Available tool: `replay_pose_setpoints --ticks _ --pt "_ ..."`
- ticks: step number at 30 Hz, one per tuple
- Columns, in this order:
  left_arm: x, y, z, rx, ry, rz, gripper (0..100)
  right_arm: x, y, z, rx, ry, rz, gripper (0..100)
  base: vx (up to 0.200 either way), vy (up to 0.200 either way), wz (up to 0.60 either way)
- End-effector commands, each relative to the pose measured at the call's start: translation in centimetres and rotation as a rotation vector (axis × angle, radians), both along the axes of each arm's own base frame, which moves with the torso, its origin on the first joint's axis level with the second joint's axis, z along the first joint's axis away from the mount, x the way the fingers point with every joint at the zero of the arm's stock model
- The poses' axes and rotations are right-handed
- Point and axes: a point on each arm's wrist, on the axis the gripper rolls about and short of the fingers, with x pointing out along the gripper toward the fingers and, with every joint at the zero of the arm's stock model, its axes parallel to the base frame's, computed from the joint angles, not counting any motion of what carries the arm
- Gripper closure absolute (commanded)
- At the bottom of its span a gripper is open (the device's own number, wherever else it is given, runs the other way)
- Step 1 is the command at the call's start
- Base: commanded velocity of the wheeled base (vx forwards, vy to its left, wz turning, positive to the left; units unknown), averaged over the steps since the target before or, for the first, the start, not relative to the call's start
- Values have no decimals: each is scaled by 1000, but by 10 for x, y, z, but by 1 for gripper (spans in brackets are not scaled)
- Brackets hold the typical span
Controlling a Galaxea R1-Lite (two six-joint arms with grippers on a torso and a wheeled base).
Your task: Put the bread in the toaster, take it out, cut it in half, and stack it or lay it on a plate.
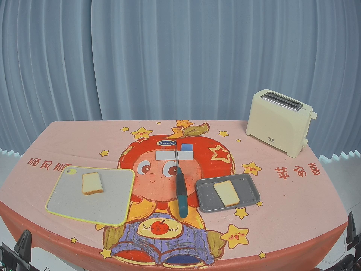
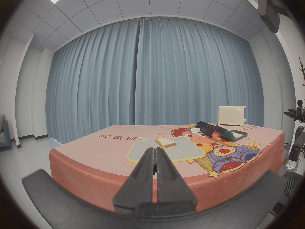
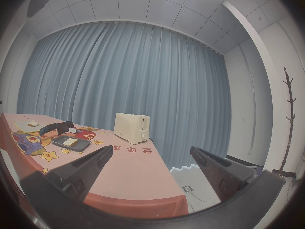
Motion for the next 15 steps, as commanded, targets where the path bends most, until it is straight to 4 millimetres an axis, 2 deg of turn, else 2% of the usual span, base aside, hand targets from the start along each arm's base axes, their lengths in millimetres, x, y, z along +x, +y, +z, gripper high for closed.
replay_pose_setpoints --ticks 1,4,9,15 --pt "1 0 -5 -1 7 1 100 -1 0 -2 2 -13 2 0 0 0 0" --pt "1 0 -5 -1 8 1 100 -1 0 -2 1 -12 21 0 0 0 0" --pt "1 0 -5 1 7 1 100 -1 3 -2 28 -15 145 0 0 0 0" --pt "1 0 -5 -1 7 1 100 0 4 -3 54 -15 177 0 0 0 0"
